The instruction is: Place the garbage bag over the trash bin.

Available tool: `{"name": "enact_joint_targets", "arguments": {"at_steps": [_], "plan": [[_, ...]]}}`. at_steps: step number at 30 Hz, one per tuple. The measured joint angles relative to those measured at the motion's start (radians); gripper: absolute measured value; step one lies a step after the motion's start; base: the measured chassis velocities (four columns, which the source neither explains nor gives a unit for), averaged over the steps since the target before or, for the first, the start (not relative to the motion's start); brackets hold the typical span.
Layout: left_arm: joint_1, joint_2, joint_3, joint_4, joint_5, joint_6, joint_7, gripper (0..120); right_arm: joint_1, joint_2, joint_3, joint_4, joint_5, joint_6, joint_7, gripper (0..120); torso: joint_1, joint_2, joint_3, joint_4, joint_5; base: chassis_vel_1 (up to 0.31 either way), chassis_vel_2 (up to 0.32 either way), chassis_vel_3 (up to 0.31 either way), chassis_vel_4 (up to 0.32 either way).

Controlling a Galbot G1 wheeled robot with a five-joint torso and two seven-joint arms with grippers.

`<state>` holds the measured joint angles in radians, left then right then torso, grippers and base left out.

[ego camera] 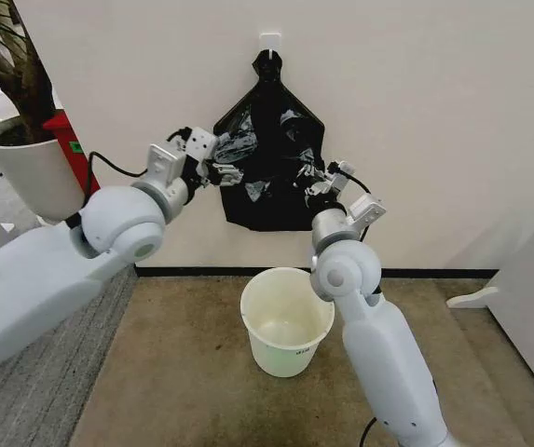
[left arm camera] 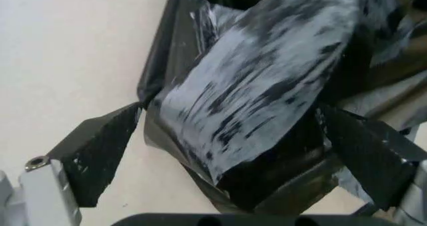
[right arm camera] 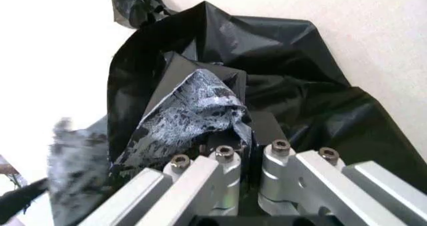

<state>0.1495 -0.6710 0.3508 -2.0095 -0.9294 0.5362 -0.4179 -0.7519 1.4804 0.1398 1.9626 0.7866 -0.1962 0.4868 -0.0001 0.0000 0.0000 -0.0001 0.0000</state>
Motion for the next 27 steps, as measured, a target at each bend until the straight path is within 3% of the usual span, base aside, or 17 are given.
{"name": "enact_joint_targets", "arguments": {"at_steps": [14,18,27], "plan": [[-0.09,-0.083,0.091,0.129,0.061,0.02,0.081,100,-0.007,-0.014,0.008,0.014,0.009,0.002,0.0,0,0.0,0.0,0.0,0.0,0.0,0.0,0.0,0.0,0.0],[-0.105,-0.095,0.099,0.145,0.061,0.091,0.067,100,-0.008,-0.022,0.02,0.017,0.017,0.002,-0.002,0,0.0,0.0,0.0,0.0,0.0,0.0,0.0,0.0,0.0],[-0.13,-0.117,0.117,0.178,0.062,0.106,0.025,100,-0.03,-0.034,0.037,0.026,0.023,0.002,-0.015,0,0.0,0.0,0.0,0.0,-0.0001,0.0,0.0,0.0,0.0]]}}
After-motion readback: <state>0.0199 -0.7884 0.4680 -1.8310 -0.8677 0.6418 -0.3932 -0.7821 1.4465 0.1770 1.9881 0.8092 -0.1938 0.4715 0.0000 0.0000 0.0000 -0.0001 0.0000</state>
